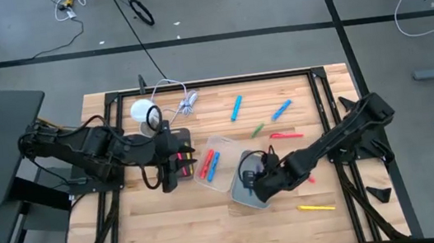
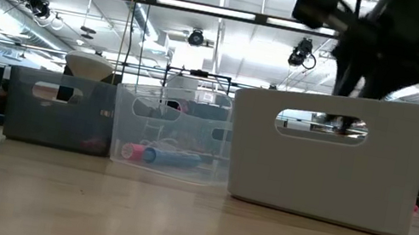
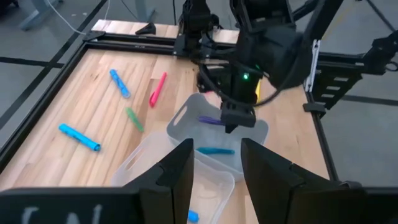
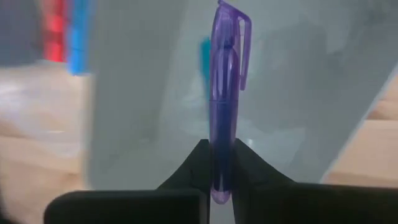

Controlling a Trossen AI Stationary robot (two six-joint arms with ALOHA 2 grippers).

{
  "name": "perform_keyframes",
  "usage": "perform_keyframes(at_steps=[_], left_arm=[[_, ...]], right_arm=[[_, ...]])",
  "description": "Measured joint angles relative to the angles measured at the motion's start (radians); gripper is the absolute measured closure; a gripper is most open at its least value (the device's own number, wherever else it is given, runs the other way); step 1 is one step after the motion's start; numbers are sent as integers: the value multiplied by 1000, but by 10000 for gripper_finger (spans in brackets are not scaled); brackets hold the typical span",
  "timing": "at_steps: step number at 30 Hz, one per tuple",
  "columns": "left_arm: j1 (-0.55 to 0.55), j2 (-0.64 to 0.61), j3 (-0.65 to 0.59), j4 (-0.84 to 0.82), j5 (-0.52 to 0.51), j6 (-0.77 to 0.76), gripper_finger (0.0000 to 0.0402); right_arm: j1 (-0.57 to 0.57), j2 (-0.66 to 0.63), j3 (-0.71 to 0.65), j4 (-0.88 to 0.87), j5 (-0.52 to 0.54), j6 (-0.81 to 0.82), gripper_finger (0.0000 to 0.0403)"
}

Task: Pick & Place Markers
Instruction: Put the purple pen into the gray bin, then put the pink marker into the black bin

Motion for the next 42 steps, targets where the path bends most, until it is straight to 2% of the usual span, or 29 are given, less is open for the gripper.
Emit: perform_keyframes(at_steps=[9, 17, 24, 29, 42], left_arm=[[0, 0, 0, -54, 0, 1, 264], [0, 0, 0, -60, 0, 1, 264], [-2, 0, 0, -59, 20, 0, 264], [-2, 0, 0, -60, 26, 0, 264], [-2, 0, 0, -59, 26, 0, 264]], right_arm=[[-17, 111, 0, 91, -85, 18, 382], [-23, 114, 0, 64, -93, 24, 381], [-23, 113, 0, 86, -96, 15, 317], [-23, 113, 0, 87, -95, 7, 296], [-35, 103, 0, 106, -96, -44, 313]])
